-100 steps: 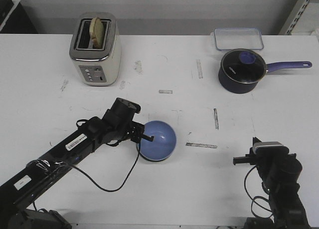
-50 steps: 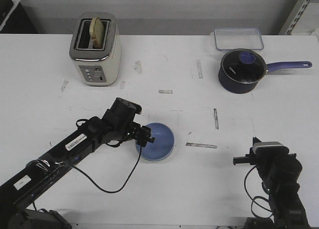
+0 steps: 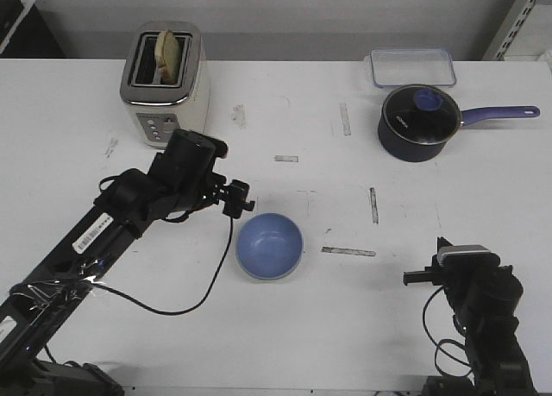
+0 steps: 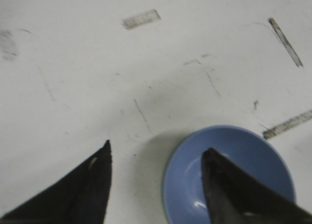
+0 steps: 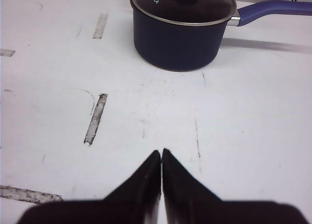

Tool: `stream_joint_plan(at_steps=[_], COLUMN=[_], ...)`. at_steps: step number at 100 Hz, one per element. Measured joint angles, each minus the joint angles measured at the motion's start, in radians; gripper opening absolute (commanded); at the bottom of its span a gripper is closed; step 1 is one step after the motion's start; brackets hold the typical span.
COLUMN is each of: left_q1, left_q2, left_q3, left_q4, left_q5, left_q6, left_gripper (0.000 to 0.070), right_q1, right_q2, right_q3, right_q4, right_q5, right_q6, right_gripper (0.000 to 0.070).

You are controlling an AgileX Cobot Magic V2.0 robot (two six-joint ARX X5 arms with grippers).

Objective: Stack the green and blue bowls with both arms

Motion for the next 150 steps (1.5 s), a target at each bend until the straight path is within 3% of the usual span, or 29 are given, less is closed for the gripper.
stream_joint_plan(at_steps=[7, 20, 33, 55, 61, 82, 96, 119, 131, 150], left_q1=[0.018, 0.066, 0.123, 0.230, 0.264, 0.370, 0.413, 0.497, 0.513, 0.514], left_q2=[-0.006, -0.039, -0.070, -0.240, -0.306, -0.573, -0.779, -1.032, -1.096, -1.142], left_q3=[0.037, 0.037, 0.015, -0.220, -0.310, -0.636, -0.834, -1.067, -1.106, -1.106], left_q4=[-0.026, -0.085, -0.061, 0.126, 0.181, 0.434, 0.539, 0.547, 0.544, 0.659], left_q5=[-0.061, -0.146, -0.152, -0.152, -0.139, 0.029, 0.034, 0.033, 0.031, 0.028], left_q6=[0.018, 0.072, 0.103, 0.146, 0.151, 0.132, 0.131, 0.126, 0.126, 0.126], left_gripper=[0.0000, 0.0000, 0.0000, 0.0000, 0.0000, 0.0000, 0.0000, 0.0000, 0.0000, 0.0001], right_q1=[0.000, 0.000, 0.000, 0.000, 0.000, 0.000, 0.000, 0.000, 0.000, 0.000], right_q2=[0.000, 0.000, 0.000, 0.000, 0.000, 0.000, 0.000, 0.000, 0.000, 0.000], right_q3=[0.000, 0.000, 0.000, 0.000, 0.000, 0.000, 0.000, 0.000, 0.000, 0.000], right_q4=[0.000, 0.010, 0.014, 0.015, 0.014, 0.015, 0.015, 0.014, 0.014, 0.015], right_q5=[0.000, 0.000, 0.000, 0.000, 0.000, 0.000, 0.000, 0.000, 0.000, 0.000], right_q6=[0.000, 0.000, 0.000, 0.000, 0.000, 0.000, 0.000, 0.000, 0.000, 0.000], right_gripper=[0.0000, 0.0000, 0.0000, 0.0000, 0.0000, 0.0000, 0.0000, 0.0000, 0.0000, 0.0000])
